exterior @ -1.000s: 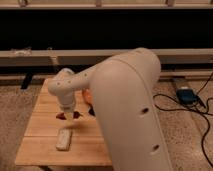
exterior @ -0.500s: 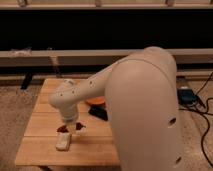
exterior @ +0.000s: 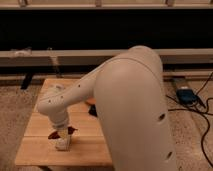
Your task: Place the pepper on the white sponge
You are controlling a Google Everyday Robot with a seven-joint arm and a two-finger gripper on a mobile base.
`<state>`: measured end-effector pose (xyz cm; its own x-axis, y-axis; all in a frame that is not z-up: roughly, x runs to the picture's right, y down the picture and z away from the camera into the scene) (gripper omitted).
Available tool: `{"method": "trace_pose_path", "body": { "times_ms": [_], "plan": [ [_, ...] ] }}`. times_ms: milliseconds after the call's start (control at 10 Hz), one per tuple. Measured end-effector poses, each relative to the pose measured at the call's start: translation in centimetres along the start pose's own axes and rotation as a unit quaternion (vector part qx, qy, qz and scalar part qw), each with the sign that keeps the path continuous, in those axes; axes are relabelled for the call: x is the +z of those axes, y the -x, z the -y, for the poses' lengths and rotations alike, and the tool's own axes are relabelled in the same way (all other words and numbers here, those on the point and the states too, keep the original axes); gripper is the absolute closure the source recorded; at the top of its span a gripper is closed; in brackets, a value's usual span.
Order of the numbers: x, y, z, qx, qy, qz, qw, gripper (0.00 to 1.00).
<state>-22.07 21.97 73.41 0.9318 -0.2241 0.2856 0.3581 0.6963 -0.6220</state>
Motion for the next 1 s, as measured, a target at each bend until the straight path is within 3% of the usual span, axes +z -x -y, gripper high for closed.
{"method": "trace_pose_path", "body": {
  "times_ms": [600,800,1000],
  "plan": [
    [2.1,0.8,0.3,-0.019,0.018,-0.029,0.9993,1.0],
    [2.7,0.8,0.3,-0.017,0.023,-0.036,0.9989,0.87],
    [3.1,0.8,0.4,-0.018,0.029,-0.041,0.9986,0.65]
  ]
}}
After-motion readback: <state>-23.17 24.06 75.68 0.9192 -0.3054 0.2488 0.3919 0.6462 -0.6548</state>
